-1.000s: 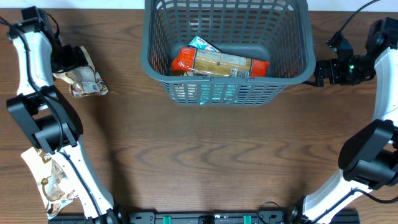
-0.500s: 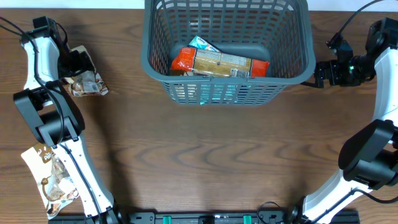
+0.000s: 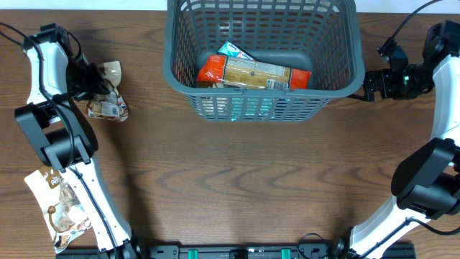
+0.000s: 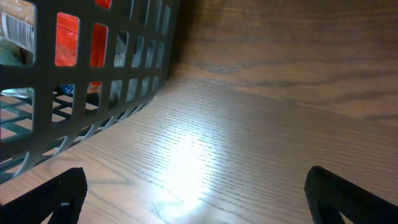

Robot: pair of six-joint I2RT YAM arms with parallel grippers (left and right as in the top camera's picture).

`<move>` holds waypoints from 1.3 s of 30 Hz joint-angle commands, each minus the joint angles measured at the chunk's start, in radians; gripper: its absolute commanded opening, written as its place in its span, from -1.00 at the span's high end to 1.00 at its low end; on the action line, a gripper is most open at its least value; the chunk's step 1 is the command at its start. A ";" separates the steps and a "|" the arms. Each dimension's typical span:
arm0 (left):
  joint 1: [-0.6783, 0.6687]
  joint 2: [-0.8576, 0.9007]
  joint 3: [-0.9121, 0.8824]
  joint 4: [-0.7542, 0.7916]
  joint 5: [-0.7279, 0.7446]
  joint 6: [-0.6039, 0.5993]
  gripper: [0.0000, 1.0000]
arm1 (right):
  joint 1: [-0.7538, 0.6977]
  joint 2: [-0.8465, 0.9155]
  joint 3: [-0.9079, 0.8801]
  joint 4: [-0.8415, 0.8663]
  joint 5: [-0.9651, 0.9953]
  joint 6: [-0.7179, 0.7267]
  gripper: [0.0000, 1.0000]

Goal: Pack container
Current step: 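Close the left gripper on the upper-left PanTree snack pouch, then carry the snack pouch with the left gripper into the basket and release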

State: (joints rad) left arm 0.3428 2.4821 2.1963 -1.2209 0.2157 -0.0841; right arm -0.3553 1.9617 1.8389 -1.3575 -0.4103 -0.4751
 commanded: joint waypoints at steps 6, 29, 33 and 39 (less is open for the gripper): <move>-0.060 -0.413 0.007 -0.015 0.028 0.116 0.89 | 0.003 -0.008 -0.003 0.004 -0.011 0.003 -0.99; -0.746 -0.804 0.007 0.122 0.031 1.035 0.89 | -0.014 -0.009 -0.003 0.003 -0.012 0.003 -0.98; -0.810 -0.737 0.007 0.150 0.032 1.117 0.88 | -0.021 -0.009 -0.003 0.003 -0.012 0.003 -0.98; -0.842 -0.612 0.007 0.266 0.031 1.131 0.88 | -0.024 -0.009 -0.003 0.003 -0.012 0.003 -0.98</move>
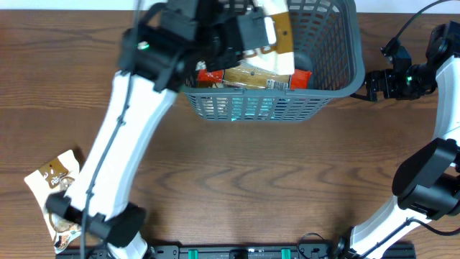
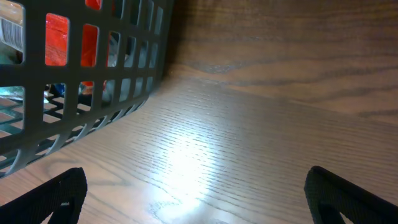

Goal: Pack container
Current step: 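Carry the snack pouch with the left gripper into the basket and release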

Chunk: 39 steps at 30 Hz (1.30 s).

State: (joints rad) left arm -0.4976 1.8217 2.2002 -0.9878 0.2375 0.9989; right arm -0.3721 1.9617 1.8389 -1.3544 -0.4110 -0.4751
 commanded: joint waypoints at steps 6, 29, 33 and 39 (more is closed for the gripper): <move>0.030 0.199 0.003 0.089 0.005 0.041 0.88 | -0.007 -0.009 -0.003 -0.001 -0.011 0.003 -0.99; 0.100 0.059 0.009 0.006 -0.161 -0.141 -0.78 | -0.006 -0.009 -0.003 -0.007 -0.028 0.003 -0.98; 0.119 -0.086 0.009 -0.016 -0.241 -0.161 -0.87 | -0.006 -0.009 -0.003 -0.006 -0.043 0.003 -0.99; 0.207 -0.220 0.009 -0.205 -0.517 -0.477 -0.97 | -0.006 -0.009 -0.003 -0.005 -0.042 0.003 -0.98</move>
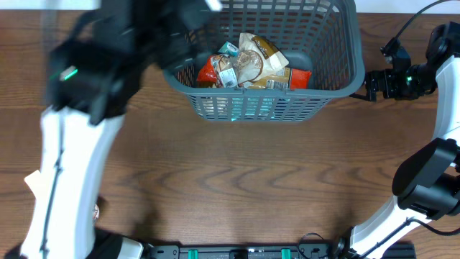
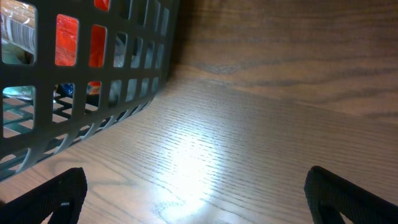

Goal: Pack container
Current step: 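Carry the snack pouch with the left gripper into the basket and release, then lower the left gripper onto the lower-left PanTree pouch and grasp it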

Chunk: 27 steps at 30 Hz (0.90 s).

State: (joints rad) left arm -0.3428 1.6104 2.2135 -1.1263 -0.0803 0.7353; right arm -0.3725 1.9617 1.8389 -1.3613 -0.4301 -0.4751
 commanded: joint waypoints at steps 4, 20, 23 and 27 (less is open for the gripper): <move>0.172 -0.067 -0.005 -0.245 -0.258 -0.414 -0.97 | -0.006 -0.009 -0.003 0.000 -0.023 0.003 -0.98; 0.535 -0.427 -0.390 -0.388 -0.245 -0.738 -0.97 | -0.006 -0.009 -0.003 0.013 -0.023 0.003 -0.98; 0.564 -0.513 -0.588 -0.386 -0.245 -0.805 -0.97 | -0.006 -0.009 -0.003 0.015 -0.023 0.003 -0.98; 0.601 -0.613 -0.831 -0.375 -0.246 -0.913 -0.97 | -0.006 -0.009 -0.003 0.019 -0.023 0.003 -0.99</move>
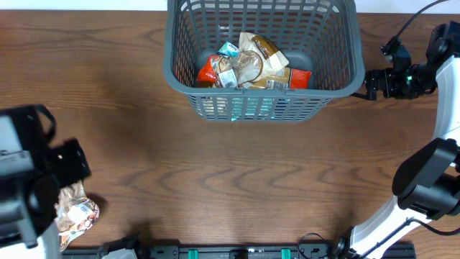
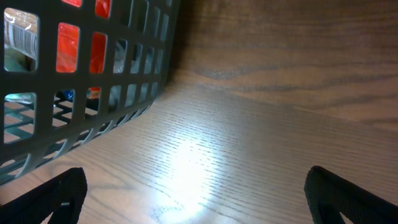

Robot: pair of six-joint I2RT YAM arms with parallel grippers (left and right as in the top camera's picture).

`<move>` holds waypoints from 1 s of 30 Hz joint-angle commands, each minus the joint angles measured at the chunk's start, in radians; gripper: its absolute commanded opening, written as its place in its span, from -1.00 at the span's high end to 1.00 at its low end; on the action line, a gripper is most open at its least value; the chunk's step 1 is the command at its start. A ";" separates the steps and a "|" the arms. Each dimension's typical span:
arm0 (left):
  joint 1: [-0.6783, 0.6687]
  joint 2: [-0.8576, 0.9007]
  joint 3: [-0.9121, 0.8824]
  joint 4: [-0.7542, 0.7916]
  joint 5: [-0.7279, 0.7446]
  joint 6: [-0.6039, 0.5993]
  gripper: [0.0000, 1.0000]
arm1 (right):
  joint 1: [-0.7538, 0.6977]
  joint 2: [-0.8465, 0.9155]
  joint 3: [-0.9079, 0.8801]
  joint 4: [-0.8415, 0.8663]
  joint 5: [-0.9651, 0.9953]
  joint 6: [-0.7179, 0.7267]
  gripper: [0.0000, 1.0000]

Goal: Pack container
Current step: 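Lower the left gripper onto the lower-left PanTree pouch and grasp it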

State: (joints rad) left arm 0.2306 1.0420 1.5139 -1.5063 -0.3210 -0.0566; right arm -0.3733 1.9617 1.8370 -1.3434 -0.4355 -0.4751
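Note:
The grey basket [image 1: 262,101] stands at the back middle of the table. In it lie a red pack [image 1: 208,72], a brown and cream snack bag [image 1: 255,57] and a small teal pack [image 1: 230,49]. Another snack bag [image 1: 75,214] lies on the table at the front left. My left arm [image 1: 32,191] looms blurred right beside and partly over that bag, and its fingers are hidden. My right gripper [image 2: 199,202] stands open and empty just off the basket's right wall [image 2: 81,93], low over the wood.
The brown wooden table [image 1: 237,180] stretches between the basket and the front edge. A black rail [image 1: 237,252] runs along the front edge. The right arm's base [image 1: 424,187] stands at the front right.
My left arm was over the left side of the basket and is now at the front left by the snack bag on the table. The basket's contents and my right gripper are unchanged.
My left gripper was at a brown snack bag lying at the far left of the table. Then it had that bag over the basket. Then the bag lay in the basket on the other packs. Now the left arm is at the front-left bag.

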 commanded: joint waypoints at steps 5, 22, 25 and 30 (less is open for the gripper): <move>0.102 -0.111 -0.296 0.014 -0.005 -0.212 -0.97 | -0.005 -0.009 -0.001 0.005 -0.018 0.003 -0.99; 0.426 0.135 -0.381 0.350 0.236 0.027 -0.96 | -0.005 -0.009 -0.001 0.024 -0.018 0.003 -0.99; 0.477 0.236 -0.381 0.380 0.281 0.027 -0.97 | -0.005 -0.009 -0.001 0.024 -0.017 0.003 -0.98; 0.531 0.379 -0.383 0.402 0.366 0.032 -0.97 | -0.005 -0.009 -0.001 0.024 -0.017 0.002 -0.99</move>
State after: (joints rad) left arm 0.7399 1.3685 1.1397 -1.1103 -0.0303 -0.0483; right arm -0.3740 1.9617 1.8370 -1.3201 -0.4374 -0.4751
